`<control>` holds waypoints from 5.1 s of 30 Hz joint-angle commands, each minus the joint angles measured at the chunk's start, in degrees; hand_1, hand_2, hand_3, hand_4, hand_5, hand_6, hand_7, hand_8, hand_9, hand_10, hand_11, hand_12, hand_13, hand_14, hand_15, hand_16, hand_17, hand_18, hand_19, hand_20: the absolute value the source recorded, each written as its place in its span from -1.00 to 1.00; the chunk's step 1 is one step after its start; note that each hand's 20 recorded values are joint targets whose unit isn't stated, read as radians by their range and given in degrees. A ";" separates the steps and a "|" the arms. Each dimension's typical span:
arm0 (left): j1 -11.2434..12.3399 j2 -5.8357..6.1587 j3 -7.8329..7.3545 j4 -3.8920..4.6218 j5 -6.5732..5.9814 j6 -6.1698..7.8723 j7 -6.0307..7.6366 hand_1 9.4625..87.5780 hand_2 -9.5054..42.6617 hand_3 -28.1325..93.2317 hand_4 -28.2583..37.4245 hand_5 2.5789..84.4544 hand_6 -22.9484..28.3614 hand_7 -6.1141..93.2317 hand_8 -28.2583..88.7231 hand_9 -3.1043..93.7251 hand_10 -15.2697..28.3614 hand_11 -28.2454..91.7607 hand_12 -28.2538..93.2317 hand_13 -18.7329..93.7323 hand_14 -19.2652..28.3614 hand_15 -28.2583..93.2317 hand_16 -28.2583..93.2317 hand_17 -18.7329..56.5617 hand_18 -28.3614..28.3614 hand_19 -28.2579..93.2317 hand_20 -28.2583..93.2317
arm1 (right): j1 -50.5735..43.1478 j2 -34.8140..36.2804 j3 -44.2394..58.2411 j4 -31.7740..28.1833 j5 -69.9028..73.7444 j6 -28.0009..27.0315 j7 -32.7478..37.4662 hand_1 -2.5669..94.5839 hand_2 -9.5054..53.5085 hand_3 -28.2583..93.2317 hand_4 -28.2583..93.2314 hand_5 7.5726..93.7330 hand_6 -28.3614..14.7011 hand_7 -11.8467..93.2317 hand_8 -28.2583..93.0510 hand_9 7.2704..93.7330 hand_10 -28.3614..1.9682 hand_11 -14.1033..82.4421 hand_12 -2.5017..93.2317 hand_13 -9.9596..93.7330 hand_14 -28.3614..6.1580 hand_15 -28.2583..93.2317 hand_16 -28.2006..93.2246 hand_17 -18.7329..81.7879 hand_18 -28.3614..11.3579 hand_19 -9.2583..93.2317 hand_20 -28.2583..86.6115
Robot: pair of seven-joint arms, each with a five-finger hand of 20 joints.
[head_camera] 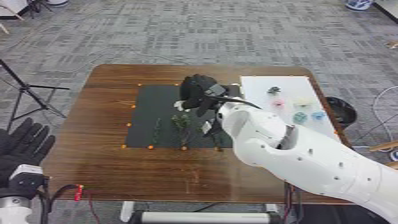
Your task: Arrange flowers
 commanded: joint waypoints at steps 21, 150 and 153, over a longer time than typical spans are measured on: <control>-5.24 2.44 4.26 0.82 -0.11 0.76 3.45 -0.55 0.09 0.55 -1.00 -0.03 0.29 -0.68 -0.66 -0.26 0.42 -0.16 -0.41 -0.23 0.40 -0.13 -0.64 -0.66 0.51 0.07 -0.39 | 15.96 -23.49 -19.13 20.67 -5.25 5.37 -5.43 0.23 -0.92 0.53 -0.99 0.42 0.40 -0.09 -0.46 0.59 0.41 -0.56 -0.42 0.66 0.33 0.51 -0.01 0.06 -0.51 0.59 0.10; -13.72 4.13 12.54 4.15 0.27 0.66 -1.39 -0.57 0.08 0.53 -1.00 -0.23 0.16 -0.75 -0.66 -0.27 0.37 -0.20 -0.42 -0.24 0.34 -0.19 -0.64 -0.66 0.52 0.05 -0.40 | -8.19 -4.73 12.85 0.51 -8.85 -10.81 -0.52 -0.31 -0.51 0.70 -0.91 -0.11 0.17 -0.53 -0.71 -0.10 0.05 -0.45 -0.72 0.37 -0.19 0.77 -0.06 -0.11 -0.67 0.56 0.05; -16.09 5.08 13.44 4.67 0.65 0.56 -2.42 -0.57 0.08 0.54 -1.00 -0.24 0.16 -0.76 -0.66 -0.27 0.35 -0.22 -0.43 -0.26 0.31 -0.21 -0.65 -0.65 0.50 0.05 -0.40 | -11.36 -2.00 17.99 -0.84 -8.05 -9.96 2.16 -0.29 -0.53 0.69 -0.91 -0.04 0.16 -0.53 -0.71 -0.03 0.08 -0.43 -0.73 0.39 -0.18 0.75 -0.06 -0.09 -0.68 0.57 0.05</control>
